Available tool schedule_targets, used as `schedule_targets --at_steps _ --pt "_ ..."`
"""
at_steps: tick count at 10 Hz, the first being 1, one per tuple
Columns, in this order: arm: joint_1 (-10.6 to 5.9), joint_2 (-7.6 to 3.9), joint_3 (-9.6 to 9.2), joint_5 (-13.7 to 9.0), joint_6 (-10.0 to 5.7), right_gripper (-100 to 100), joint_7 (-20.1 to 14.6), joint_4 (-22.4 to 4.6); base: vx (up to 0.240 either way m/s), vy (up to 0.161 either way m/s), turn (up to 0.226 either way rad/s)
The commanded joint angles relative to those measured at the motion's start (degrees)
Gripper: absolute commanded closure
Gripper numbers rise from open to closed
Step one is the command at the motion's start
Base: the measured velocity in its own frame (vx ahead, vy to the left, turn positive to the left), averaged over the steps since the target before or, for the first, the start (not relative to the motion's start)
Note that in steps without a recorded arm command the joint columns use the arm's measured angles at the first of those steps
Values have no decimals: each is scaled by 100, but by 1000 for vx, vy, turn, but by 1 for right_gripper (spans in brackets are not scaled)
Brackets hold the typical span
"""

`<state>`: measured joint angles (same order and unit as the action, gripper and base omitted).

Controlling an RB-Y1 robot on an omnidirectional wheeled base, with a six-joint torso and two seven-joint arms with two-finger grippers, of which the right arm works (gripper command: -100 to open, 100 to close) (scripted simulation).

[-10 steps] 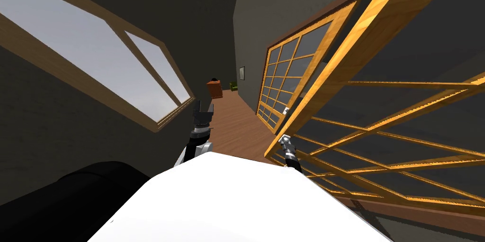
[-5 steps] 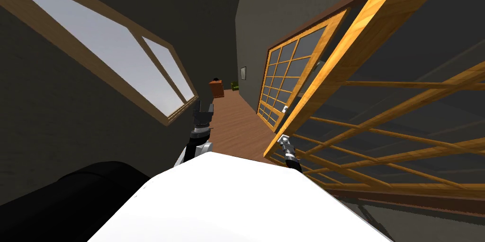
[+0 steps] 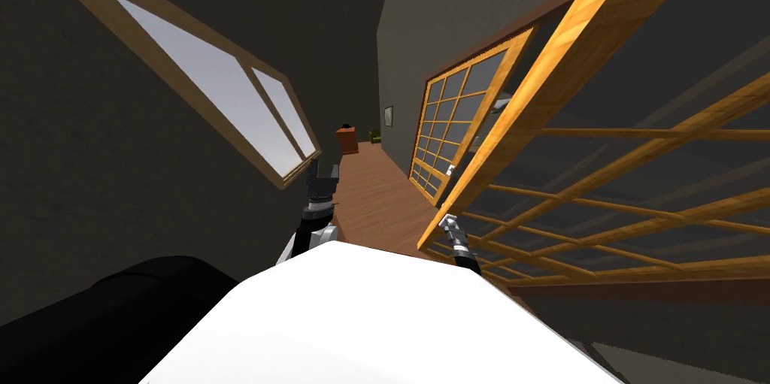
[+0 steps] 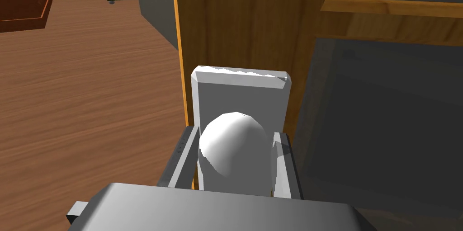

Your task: Pull the door open

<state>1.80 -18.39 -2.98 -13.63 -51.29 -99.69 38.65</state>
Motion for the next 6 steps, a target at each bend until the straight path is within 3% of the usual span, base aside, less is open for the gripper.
schedule_targets --at_steps 1,3,6 --pt "22 -24 -105 70 -63 100 -94 7 -203 -41 39" --pt "15 -40 -122 82 -62 100 -113 -24 -136 -47 31" --pt "213 -215 -310 196 -302 100 -358 7 -183 -36 118"
